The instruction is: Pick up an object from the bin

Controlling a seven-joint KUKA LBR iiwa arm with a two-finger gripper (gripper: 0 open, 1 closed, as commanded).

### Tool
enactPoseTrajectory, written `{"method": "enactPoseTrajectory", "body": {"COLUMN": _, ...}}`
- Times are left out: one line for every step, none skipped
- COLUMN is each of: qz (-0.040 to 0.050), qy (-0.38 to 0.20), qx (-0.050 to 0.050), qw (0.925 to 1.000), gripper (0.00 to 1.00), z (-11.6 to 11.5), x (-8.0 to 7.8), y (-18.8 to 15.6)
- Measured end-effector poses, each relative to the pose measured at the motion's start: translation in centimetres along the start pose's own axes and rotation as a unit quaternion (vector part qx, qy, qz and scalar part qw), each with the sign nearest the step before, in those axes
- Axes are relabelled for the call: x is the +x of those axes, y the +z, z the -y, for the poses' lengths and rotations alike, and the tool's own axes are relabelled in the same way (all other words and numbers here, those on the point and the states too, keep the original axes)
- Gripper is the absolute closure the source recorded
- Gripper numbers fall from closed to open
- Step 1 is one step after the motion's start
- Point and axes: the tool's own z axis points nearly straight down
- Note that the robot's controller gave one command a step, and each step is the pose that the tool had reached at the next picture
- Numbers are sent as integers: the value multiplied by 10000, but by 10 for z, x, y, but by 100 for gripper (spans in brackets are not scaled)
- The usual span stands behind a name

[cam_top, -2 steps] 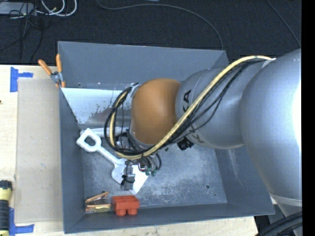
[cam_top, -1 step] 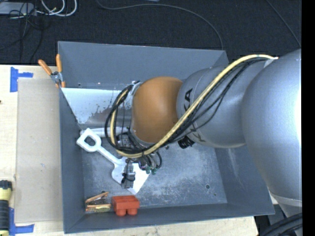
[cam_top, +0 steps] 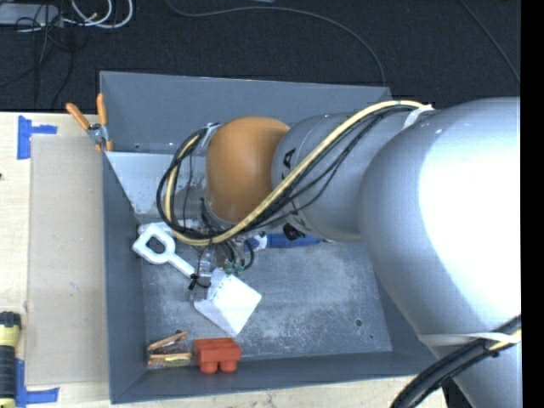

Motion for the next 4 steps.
{"method": "enactPoseTrajectory", "body": {"qz": -37, "qy": 3, "qx": 18, "qw": 10000, "gripper": 0, "z": 8, "x": -26, "y": 17}}
{"method": "enactPoseTrajectory", "body": {"qz": -17, "qy": 763, "qx": 13, "qw": 9971, "gripper": 0, "z": -28, "x": -21, "y": 17}}
{"method": "enactPoseTrajectory", "body": {"qz": -38, "qy": 778, "qx": 22, "qw": 9970, "gripper": 0, "z": -55, "x": -4, "y": 17}}
{"method": "enactPoseTrajectory", "body": {"qz": -6, "qy": 771, "qx": 11, "qw": 9970, "gripper": 100, "z": -28, "x": -22, "y": 16}}
